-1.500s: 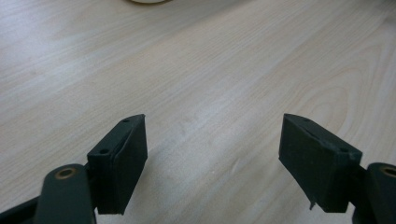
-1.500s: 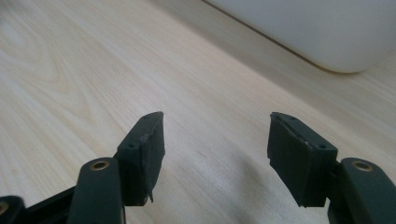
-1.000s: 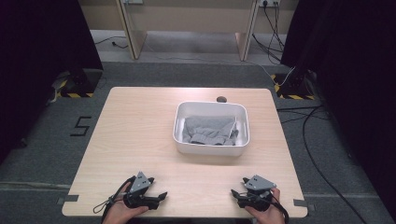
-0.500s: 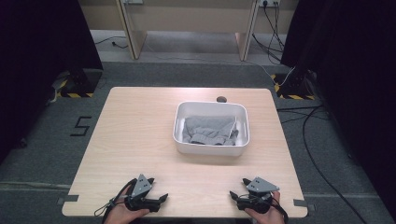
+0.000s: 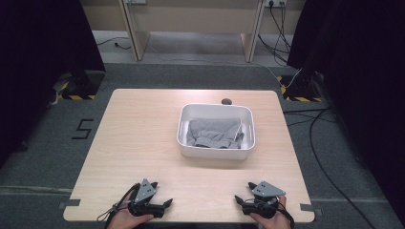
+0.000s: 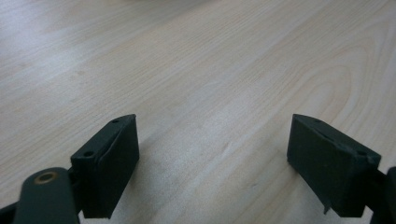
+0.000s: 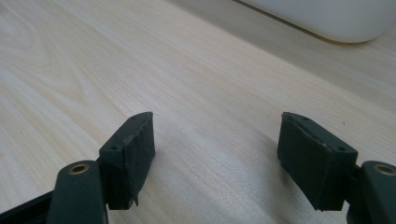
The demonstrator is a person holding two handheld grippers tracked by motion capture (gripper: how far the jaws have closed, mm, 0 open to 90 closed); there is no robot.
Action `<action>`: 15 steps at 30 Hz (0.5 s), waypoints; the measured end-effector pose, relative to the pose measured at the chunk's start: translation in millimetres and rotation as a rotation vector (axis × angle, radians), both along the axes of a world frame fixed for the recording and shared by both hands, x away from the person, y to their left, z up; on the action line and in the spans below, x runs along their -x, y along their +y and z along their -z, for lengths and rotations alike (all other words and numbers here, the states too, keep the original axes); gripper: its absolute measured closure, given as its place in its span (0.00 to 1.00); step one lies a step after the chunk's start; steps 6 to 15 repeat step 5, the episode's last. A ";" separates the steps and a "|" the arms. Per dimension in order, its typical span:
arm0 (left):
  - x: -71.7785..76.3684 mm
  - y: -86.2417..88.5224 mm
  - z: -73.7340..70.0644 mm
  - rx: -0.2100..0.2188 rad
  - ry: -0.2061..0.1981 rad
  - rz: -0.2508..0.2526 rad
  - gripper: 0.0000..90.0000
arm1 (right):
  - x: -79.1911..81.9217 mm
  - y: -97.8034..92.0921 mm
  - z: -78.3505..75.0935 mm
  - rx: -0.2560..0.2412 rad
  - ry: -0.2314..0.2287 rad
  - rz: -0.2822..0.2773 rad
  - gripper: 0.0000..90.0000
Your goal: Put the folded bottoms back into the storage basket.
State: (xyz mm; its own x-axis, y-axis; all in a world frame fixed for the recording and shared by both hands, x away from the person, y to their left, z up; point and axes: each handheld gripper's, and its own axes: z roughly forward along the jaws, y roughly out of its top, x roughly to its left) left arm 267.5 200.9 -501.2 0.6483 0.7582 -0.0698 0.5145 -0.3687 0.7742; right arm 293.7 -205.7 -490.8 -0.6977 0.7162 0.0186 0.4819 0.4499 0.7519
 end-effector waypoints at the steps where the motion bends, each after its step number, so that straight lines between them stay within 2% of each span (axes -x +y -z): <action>1: 0.0 0.0 0.0 0.000 0.000 0.000 0.18 | 0.0 0.0 0.0 0.000 0.000 0.001 0.32; 15: 0.0 0.0 0.0 0.000 0.000 0.000 0.18 | -0.2 -0.2 0.1 0.000 -0.003 -0.002 0.32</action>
